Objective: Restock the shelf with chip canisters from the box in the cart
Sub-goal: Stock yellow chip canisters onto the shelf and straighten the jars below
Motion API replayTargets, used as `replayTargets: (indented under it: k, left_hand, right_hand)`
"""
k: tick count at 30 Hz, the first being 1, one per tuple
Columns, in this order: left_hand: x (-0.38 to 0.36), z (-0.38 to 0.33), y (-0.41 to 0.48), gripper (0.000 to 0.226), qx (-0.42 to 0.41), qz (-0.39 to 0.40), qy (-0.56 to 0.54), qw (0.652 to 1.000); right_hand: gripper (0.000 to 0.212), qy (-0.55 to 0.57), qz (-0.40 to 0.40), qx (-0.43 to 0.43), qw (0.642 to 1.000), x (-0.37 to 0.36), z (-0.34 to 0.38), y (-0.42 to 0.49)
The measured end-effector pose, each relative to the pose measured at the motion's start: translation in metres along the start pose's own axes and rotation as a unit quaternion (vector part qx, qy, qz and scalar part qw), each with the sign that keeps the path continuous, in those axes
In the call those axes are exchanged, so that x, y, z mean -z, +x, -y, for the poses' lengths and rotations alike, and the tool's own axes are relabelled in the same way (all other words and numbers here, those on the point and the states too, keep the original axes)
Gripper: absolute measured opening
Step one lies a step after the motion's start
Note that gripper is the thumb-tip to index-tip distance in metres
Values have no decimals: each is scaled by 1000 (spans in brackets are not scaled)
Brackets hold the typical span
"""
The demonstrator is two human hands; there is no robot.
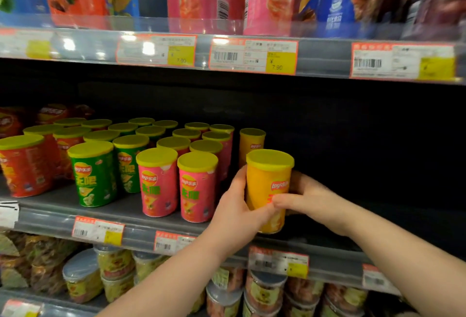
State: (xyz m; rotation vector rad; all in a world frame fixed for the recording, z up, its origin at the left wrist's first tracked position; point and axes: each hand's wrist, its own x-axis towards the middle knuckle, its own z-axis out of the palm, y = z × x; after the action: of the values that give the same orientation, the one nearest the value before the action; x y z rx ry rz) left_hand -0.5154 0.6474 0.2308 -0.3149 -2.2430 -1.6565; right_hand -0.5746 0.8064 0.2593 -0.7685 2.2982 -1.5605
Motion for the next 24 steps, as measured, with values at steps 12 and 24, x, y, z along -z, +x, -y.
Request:
replayTargets:
  k: [12, 24]
  left_hand:
    - [13, 40, -3, 98, -75, 187, 530, 824]
    - [13, 47, -1, 93, -79, 196, 549, 809]
  right_hand:
    - [70, -43, -204, -102, 973, 35, -49, 73]
    - [75, -114, -195, -140, 964, 45, -65, 122]
